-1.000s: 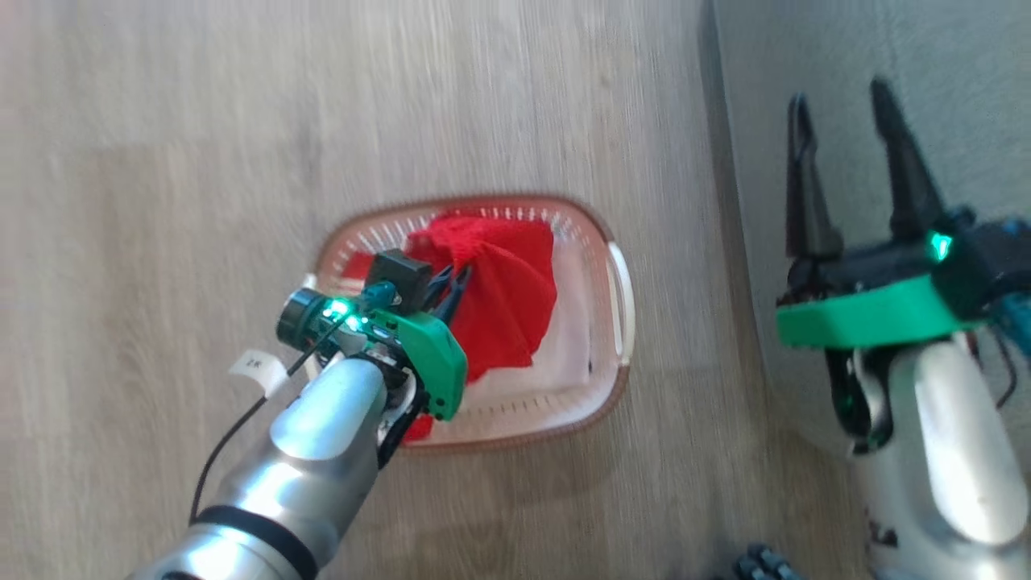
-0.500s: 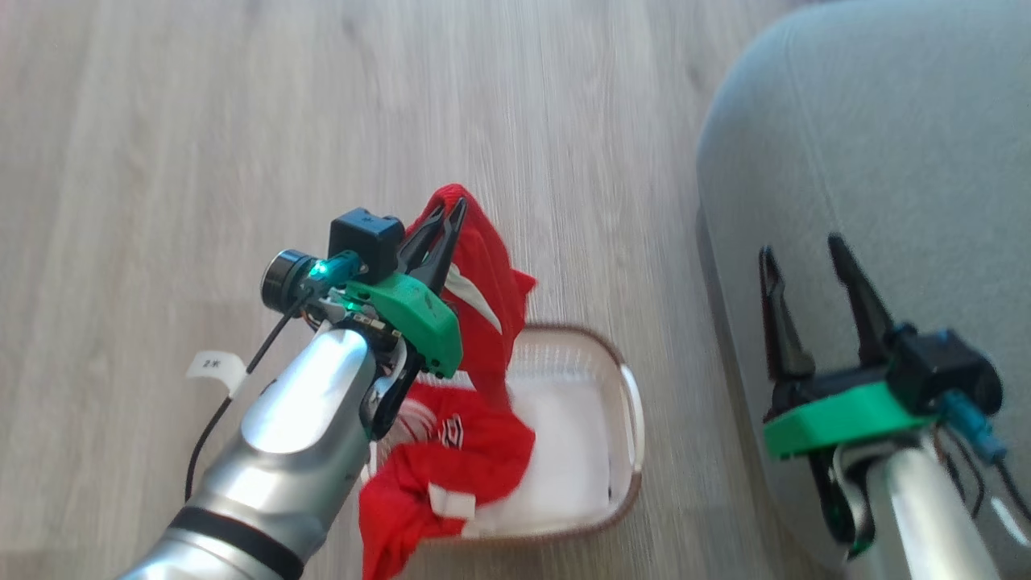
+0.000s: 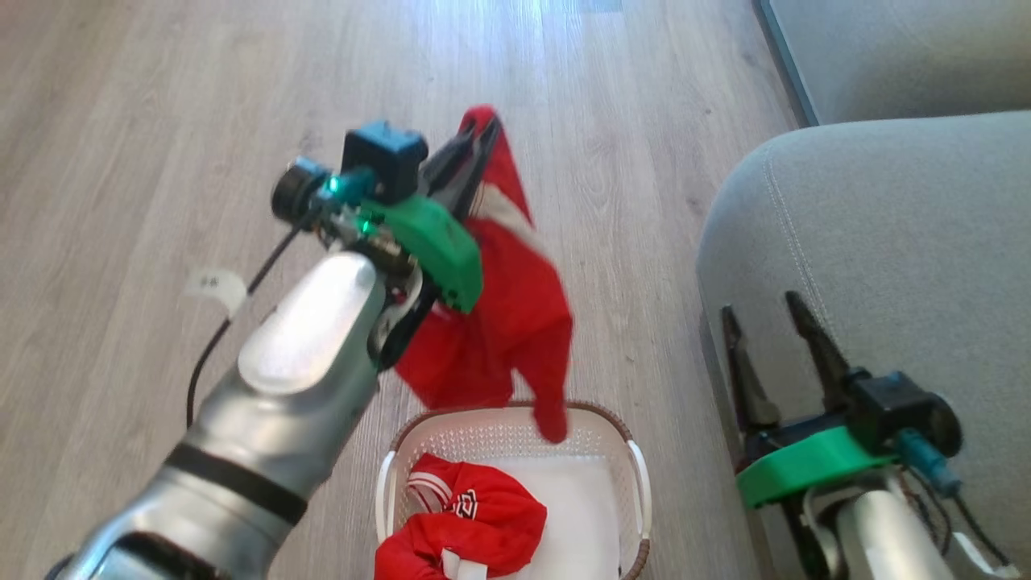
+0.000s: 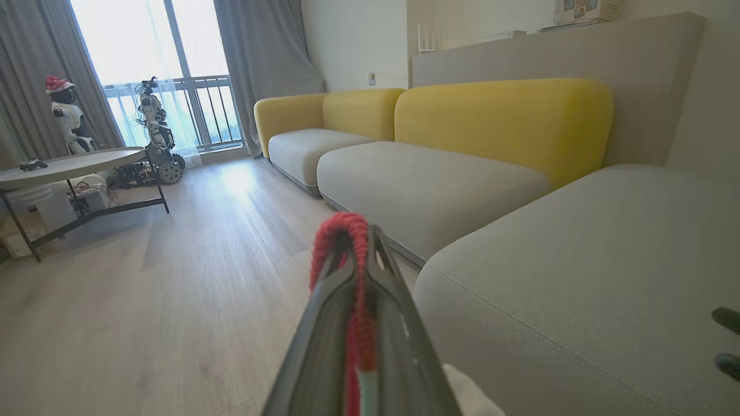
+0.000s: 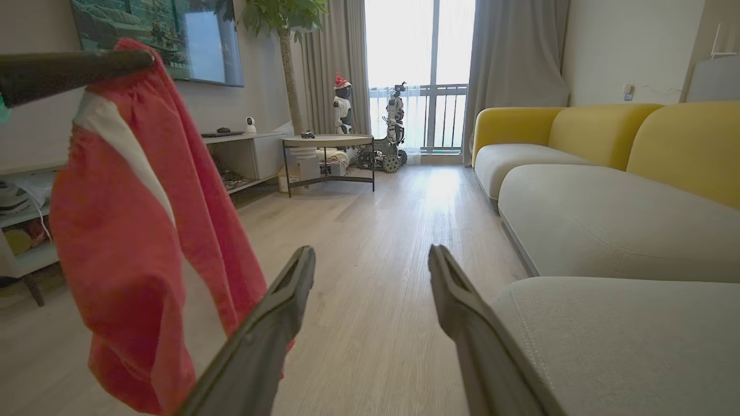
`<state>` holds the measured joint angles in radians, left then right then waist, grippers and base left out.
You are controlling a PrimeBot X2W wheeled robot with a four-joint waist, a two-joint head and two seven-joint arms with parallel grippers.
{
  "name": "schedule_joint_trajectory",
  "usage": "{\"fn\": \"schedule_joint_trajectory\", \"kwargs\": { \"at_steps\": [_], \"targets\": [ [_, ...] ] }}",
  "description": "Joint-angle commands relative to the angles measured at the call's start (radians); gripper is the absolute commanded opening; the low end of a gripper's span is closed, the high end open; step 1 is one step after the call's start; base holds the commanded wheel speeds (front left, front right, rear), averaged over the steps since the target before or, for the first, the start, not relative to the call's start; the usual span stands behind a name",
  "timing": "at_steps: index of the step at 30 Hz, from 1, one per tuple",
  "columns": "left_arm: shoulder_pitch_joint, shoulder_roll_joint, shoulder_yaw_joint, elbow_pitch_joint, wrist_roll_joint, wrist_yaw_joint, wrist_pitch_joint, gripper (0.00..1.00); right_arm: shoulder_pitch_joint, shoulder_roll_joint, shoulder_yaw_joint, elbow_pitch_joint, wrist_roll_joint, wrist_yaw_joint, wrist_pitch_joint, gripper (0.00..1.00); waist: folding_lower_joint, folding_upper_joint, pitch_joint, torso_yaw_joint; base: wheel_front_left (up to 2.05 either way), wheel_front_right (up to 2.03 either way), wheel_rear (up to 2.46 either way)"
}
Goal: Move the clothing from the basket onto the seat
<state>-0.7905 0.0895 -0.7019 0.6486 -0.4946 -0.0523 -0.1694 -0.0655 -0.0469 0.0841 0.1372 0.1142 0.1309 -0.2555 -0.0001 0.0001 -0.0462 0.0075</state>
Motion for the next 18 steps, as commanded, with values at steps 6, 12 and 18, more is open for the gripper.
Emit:
{"fn": "schedule_joint_trajectory", "kwargs": {
  "at_steps": [6, 12, 18],
  "targets": [
    [-0.140, 0.001, 0.013, -0.038, 0.000, -0.008, 0.044, 0.00, -0.044, -0.003, 0.117, 0.011, 0.003, 0.000, -0.006, 1.00, 0.0001, -0.0001, -0.010, 0.011, 0.00, 0.00, 0.00],
    [-0.187, -0.019, -0.008, -0.042, -0.009, -0.013, 0.065, 0.00, -0.121, -0.003, 0.190, 0.081, -0.014, 0.000, -0.006, 1.00, 0.0001, -0.0001, -0.011, 0.025, 0.00, 0.00, 0.00],
    [-0.226, -0.035, -0.042, -0.051, -0.029, -0.009, 0.063, 0.00, -0.237, -0.003, 0.286, 0.205, -0.023, 0.000, -0.006, 1.00, 0.0001, -0.0001, -0.017, 0.055, 0.00, 0.00, 0.00]
  ]
}}
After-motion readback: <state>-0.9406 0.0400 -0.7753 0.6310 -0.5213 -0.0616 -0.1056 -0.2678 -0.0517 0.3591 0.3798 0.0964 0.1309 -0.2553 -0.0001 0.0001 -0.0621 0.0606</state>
